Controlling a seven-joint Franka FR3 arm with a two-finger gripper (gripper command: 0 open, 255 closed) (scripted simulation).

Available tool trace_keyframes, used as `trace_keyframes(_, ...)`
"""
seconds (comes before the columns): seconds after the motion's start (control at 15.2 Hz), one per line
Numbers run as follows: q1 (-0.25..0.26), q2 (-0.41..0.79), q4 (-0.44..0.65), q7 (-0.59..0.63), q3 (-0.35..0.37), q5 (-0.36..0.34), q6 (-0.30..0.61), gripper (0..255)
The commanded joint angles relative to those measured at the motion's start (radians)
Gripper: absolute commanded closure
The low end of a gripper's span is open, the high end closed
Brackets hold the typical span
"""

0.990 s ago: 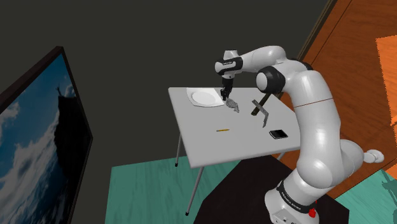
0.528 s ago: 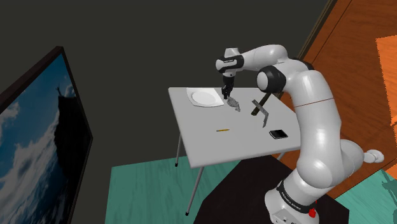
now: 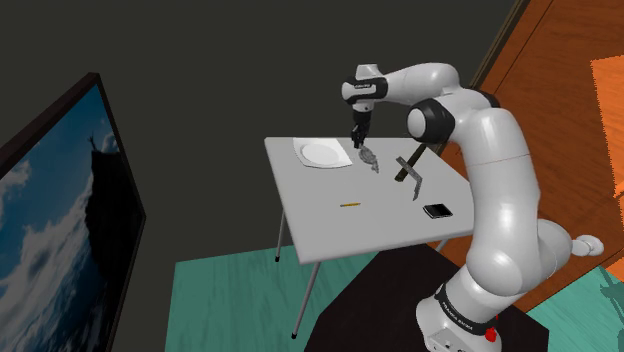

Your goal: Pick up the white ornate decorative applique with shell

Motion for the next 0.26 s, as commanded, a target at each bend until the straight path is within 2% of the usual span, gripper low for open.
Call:
trace_keyframes(0.0, -0.001, -0.007, 0.017, -0.001, -0.001, -0.001, -0.025, 255)
trace_keyframes(0.2, -0.001, -0.012, 0.026, -0.002, -0.002, -0.002, -0.037, 255)
